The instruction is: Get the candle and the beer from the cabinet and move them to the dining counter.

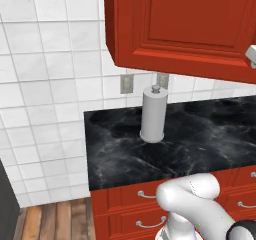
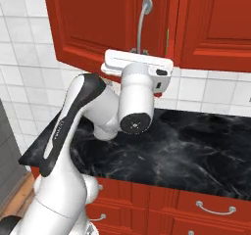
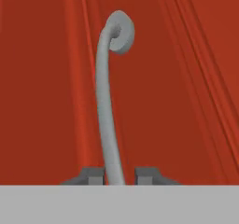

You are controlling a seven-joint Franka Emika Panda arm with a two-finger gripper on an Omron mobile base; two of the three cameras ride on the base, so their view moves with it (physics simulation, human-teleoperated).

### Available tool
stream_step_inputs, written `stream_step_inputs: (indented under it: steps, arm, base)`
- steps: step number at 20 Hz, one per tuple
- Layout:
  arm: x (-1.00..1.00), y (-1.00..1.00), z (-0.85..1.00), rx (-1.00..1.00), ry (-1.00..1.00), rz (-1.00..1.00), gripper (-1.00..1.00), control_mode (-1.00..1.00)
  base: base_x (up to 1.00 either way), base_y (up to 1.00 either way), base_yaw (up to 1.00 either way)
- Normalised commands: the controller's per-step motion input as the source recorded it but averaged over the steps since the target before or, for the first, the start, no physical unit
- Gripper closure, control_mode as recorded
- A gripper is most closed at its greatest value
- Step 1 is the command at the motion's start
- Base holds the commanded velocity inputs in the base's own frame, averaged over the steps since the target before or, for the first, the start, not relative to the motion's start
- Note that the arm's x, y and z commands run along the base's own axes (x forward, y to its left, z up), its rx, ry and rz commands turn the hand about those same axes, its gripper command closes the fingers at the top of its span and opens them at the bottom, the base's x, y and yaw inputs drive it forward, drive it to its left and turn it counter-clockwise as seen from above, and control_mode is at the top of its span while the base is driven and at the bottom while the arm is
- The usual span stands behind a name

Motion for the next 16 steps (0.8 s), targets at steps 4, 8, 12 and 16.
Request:
stream_step_inputs:
  steps: [4, 8, 12, 16]
  arm:
    - [-1.00, 0.28, -0.25, -0.03, 0.00, 0.03, 1.00, -1.00]
    - [-0.80, 0.43, -0.37, -0.10, 0.07, 0.03, -1.00, -1.00]
    - [-0.48, 0.08, -0.25, 0.00, 0.07, -0.03, -1.00, -1.00]
    - [-0.41, -0.43, -0.03, 0.14, 0.00, -0.04, -1.00, -1.00]
  base:
    - [0.00, 0.00, 0.00]
    - [0.00, 0.00, 0.00]
    - [0.00, 0.00, 0.00]
    - [0.00, 0.00, 0.00]
